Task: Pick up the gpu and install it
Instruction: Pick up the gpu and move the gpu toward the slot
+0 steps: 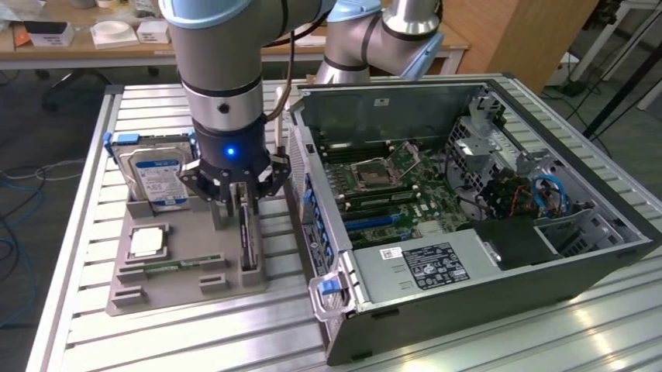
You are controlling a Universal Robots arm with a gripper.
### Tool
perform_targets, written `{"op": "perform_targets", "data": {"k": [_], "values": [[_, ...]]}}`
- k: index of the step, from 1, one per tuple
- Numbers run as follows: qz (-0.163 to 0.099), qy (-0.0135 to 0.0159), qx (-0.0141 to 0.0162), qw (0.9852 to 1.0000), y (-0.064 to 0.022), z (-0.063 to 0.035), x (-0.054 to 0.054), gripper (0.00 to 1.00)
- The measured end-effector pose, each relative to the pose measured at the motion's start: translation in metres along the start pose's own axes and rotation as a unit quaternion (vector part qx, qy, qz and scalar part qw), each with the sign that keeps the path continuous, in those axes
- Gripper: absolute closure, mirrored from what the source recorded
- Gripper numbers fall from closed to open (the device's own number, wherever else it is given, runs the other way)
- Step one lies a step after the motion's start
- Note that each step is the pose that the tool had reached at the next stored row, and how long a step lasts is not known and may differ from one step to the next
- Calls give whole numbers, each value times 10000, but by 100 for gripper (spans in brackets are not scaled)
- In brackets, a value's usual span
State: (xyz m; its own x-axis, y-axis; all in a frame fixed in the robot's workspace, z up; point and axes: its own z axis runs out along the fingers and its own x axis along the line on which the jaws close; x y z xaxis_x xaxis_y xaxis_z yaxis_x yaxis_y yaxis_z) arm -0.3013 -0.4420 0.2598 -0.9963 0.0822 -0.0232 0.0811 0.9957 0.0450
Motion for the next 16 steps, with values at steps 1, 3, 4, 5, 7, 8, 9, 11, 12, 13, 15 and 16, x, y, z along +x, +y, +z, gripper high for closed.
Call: {"op": "perform_targets", "data": {"k": [1,3,4,5,7,8,9,11,12,13,15,16], "values": [[0,1,0,10000,-1,1,0,59],[0,0,0,10000,-1,1,0,59],[0,0,0,10000,0,1,-1,59],[0,0,0,10000,0,2,0,59],[0,0,0,10000,0,4,0,59],[0,0,0,10000,-1,5,-1,59],[0,-1,-1,10000,-1,8,-1,59],[0,-2,-2,10000,-1,18,-1,59],[0,-1,-1,10000,-1,24,0,59],[0,0,0,10000,-2,31,0,59],[0,-1,-1,10000,-2,46,0,59],[0,0,0,10000,-3,51,1,59]]}}
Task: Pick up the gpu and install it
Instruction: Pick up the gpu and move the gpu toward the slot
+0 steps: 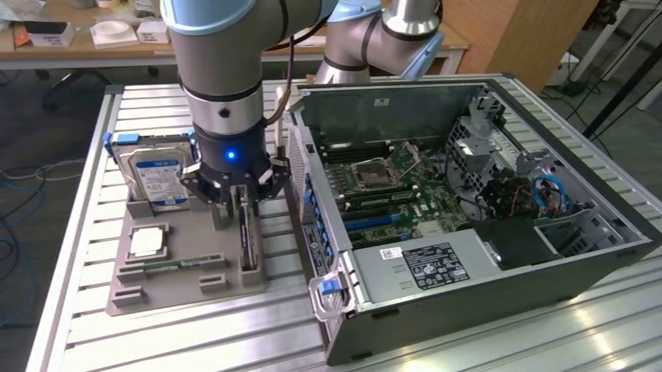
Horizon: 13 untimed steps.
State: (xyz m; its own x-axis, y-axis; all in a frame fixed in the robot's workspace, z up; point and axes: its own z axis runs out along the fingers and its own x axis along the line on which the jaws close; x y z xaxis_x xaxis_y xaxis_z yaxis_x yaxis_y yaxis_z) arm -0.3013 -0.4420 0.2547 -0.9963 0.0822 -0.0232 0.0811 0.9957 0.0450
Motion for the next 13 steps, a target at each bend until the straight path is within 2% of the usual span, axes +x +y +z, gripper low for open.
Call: {"op": "perform_targets", "data": {"k": [9,13], "values": [[1,0,0,10000,-5,45,1,59],[0,-1,0,10000,-38,74,-1,59]]}}
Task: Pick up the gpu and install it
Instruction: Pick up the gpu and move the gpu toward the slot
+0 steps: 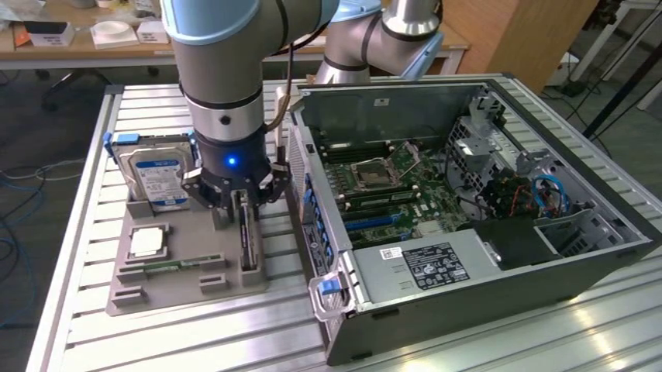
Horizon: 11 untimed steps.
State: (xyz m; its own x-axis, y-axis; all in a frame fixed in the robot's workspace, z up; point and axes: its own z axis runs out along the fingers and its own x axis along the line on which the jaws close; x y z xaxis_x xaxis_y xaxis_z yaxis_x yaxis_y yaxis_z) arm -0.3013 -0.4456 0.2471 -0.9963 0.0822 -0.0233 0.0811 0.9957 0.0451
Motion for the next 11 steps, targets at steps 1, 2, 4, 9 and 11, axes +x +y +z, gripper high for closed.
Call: {"op": "perform_targets", "data": {"k": [1,2,4,9,11], "values": [[0,1,0,10000,-14,7,-1,59],[0,0,0,10000,-27,13,-2,59],[0,0,0,10000,-46,24,-3,59],[1,0,0,10000,-70,43,-4,59],[1,0,0,10000,-74,47,-5,59]]}}
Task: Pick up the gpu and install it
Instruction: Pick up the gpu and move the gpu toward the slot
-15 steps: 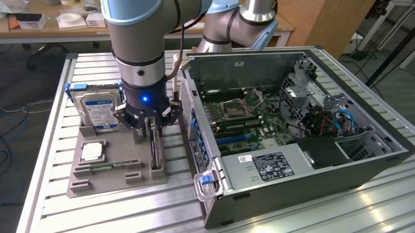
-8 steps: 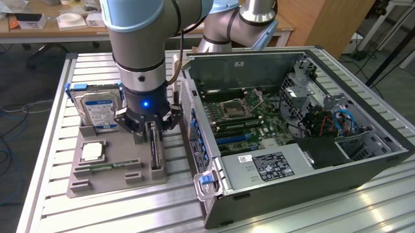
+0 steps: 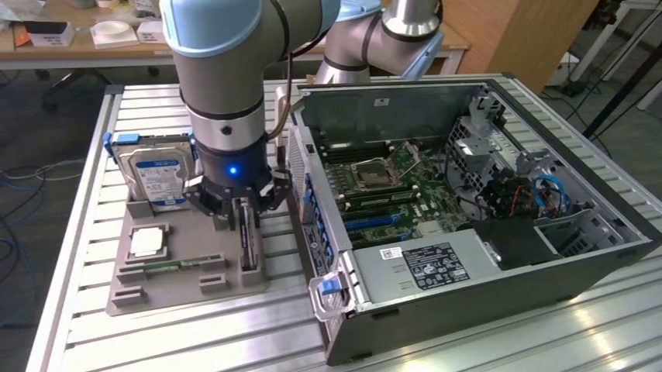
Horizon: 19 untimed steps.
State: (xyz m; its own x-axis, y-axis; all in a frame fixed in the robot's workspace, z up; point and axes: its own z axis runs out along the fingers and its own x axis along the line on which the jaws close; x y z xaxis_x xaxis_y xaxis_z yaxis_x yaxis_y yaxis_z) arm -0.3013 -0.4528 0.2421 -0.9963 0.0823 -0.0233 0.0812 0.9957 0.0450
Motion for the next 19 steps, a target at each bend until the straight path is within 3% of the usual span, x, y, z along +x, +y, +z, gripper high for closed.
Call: {"op": "perform_targets", "data": {"k": [13,14,19], "values": [[-1,0,0,10000,-2,3,0,60],[-1,0,0,10000,-2,3,0,67],[-1,0,0,10000,-2,3,0,67]]}}
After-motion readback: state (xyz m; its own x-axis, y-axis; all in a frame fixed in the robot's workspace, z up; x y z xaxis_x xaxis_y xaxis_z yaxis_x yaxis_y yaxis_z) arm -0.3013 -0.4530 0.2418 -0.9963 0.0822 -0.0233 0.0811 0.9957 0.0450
